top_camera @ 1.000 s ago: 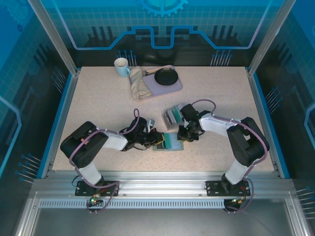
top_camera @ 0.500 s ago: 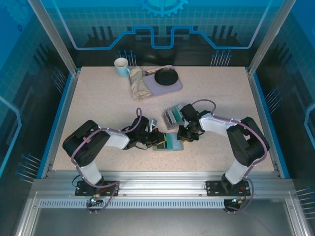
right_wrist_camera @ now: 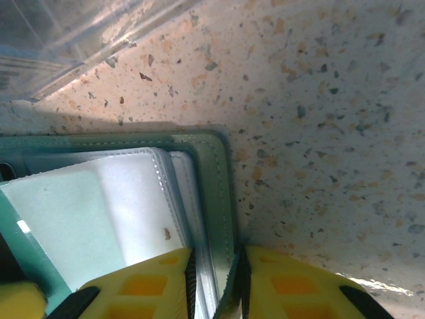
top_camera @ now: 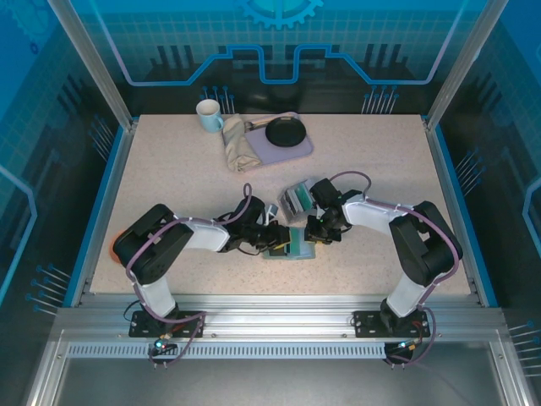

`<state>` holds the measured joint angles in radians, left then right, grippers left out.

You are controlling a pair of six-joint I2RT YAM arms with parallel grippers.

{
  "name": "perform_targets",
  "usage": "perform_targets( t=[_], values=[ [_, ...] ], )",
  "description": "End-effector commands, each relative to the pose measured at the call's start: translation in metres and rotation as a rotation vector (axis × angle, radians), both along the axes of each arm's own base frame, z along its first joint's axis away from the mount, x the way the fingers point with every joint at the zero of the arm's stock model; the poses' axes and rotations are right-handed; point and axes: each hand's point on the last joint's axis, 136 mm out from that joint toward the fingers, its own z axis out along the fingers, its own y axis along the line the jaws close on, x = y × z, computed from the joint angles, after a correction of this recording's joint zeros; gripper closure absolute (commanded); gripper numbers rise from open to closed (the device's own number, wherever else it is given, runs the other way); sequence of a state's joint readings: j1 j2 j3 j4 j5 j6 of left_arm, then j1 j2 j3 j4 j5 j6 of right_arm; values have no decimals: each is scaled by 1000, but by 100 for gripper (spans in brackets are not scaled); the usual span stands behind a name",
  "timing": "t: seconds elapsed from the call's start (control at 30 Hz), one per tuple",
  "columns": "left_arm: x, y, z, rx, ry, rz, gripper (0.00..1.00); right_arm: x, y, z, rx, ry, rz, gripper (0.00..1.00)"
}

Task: Put the credit cards into the card holder
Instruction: Insert the credit card into the card slot.

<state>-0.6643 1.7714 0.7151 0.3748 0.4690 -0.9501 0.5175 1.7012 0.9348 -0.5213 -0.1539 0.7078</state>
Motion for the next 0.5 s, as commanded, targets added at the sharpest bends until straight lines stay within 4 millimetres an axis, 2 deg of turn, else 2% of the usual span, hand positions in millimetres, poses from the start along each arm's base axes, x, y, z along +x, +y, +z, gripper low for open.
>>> perform_targets(
  t=[0.0, 0.33, 0.47],
  values=[
    [-9, 11, -14, 100, 29, -8, 81, -19, -6, -32, -37, 89, -11, 76],
    [-9, 25, -3, 156, -3, 21, 74, -20, -7, -34, -42, 96, -10, 76],
    [-8, 24, 0, 146, -11, 20, 83, -21, -8, -35, -45, 100, -7, 76]
  ],
)
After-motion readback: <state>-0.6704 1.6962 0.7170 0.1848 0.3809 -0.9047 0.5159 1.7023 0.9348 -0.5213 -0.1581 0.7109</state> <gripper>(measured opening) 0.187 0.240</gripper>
